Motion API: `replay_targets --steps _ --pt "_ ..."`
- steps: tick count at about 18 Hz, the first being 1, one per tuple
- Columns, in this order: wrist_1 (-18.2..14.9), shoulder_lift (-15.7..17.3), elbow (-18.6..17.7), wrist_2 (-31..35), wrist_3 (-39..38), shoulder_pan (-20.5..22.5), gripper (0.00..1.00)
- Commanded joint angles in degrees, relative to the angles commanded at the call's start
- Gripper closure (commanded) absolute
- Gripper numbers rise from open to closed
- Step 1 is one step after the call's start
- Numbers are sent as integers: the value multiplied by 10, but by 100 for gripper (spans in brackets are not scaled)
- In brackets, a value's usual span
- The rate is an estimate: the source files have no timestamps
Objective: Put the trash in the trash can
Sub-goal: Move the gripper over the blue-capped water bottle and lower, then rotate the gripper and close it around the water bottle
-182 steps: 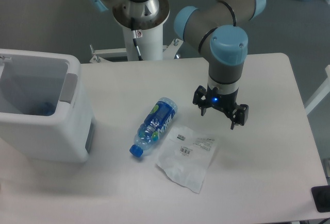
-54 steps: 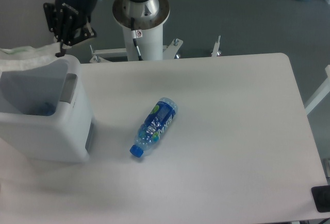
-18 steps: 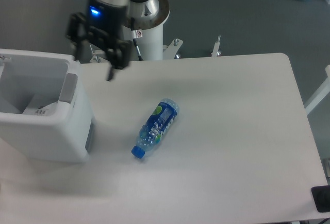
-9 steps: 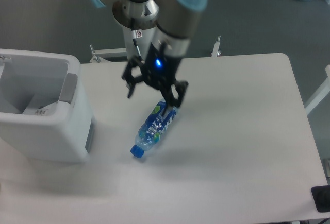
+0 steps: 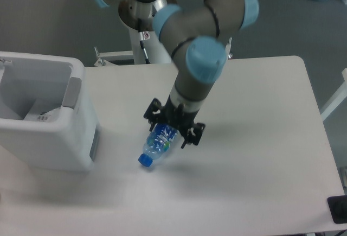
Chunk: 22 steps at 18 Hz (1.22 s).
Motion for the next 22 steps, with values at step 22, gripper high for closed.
replay_targets --steps 22 --pt "-1 -116 50 111 -62 -88 0"
